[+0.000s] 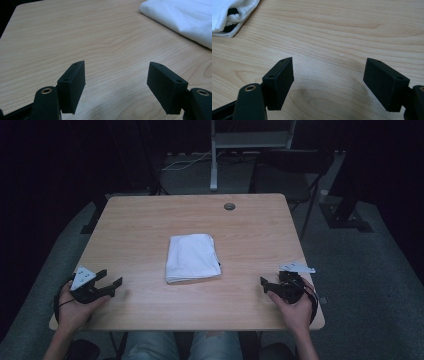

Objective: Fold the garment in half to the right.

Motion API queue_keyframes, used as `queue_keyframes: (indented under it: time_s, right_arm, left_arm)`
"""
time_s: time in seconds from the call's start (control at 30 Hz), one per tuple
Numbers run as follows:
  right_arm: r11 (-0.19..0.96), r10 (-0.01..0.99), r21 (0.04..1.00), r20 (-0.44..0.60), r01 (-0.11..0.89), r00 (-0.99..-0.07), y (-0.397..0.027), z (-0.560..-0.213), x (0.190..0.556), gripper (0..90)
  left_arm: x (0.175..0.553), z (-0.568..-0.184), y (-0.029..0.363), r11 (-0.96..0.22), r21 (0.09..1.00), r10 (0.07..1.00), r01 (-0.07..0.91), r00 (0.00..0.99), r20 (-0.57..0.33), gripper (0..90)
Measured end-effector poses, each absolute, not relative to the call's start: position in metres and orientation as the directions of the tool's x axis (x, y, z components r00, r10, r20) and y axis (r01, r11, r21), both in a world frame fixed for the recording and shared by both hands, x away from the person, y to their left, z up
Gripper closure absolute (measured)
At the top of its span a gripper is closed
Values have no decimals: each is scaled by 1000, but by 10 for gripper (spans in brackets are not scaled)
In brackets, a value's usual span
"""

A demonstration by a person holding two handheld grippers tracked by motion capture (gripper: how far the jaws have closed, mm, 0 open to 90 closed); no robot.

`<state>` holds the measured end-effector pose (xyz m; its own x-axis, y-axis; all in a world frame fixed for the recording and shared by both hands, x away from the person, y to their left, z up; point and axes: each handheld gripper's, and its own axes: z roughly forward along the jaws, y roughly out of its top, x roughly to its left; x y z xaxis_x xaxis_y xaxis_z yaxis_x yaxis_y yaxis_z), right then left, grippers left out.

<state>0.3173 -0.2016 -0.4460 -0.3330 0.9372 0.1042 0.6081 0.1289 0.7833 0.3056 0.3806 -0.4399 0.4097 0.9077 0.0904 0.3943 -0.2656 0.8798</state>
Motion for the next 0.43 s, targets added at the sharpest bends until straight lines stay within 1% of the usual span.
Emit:
queue_keyframes:
  time_s: [0.43]
  right_arm:
    - [128,937,781,107,611,-334,-202,-446,317,232]
  left_arm:
    - [306,-440,381,-267,878,908,397,409,91,311]
